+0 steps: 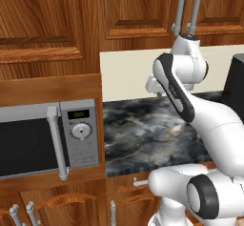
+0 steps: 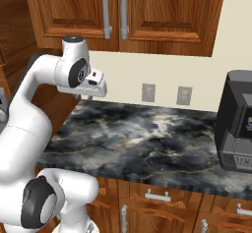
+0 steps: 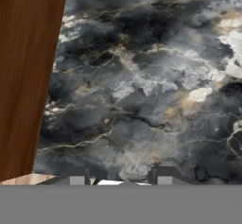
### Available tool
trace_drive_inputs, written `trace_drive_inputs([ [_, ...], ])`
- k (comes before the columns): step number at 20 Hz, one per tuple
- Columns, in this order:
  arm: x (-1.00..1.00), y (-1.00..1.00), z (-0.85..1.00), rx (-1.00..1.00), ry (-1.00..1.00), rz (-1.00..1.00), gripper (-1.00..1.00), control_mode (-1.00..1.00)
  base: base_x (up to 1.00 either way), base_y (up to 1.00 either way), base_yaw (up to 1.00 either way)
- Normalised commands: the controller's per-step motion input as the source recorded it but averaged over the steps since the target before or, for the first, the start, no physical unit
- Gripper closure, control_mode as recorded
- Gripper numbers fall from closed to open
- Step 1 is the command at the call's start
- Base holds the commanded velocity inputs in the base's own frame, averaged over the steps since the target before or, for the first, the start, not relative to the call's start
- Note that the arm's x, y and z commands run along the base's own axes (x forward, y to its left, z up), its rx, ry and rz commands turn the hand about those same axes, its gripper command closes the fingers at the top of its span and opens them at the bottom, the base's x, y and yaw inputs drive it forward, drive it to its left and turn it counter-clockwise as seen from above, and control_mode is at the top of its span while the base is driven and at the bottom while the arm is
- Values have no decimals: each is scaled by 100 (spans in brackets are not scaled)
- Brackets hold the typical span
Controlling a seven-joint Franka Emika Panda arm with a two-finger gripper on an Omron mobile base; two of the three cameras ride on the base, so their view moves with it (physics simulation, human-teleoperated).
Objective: Open the cabinet, pick the kettle from the cabinet, and place it in the sink.
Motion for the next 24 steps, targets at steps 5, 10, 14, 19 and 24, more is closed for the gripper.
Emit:
trace_drive_inputs([
  [5,-17,-2,0,3,-18,3,-100,-100,0,0,0],
  [10,-27,-14,7,6,-43,2,-100,-100,0,0,0],
  [14,-13,-17,20,0,-45,0,-100,-100,0,0,0],
  [19,0,-21,32,0,-20,-4,-100,-100,0,0,0],
  [24,3,-13,41,0,-4,-4,-100,-100,0,0,0],
])
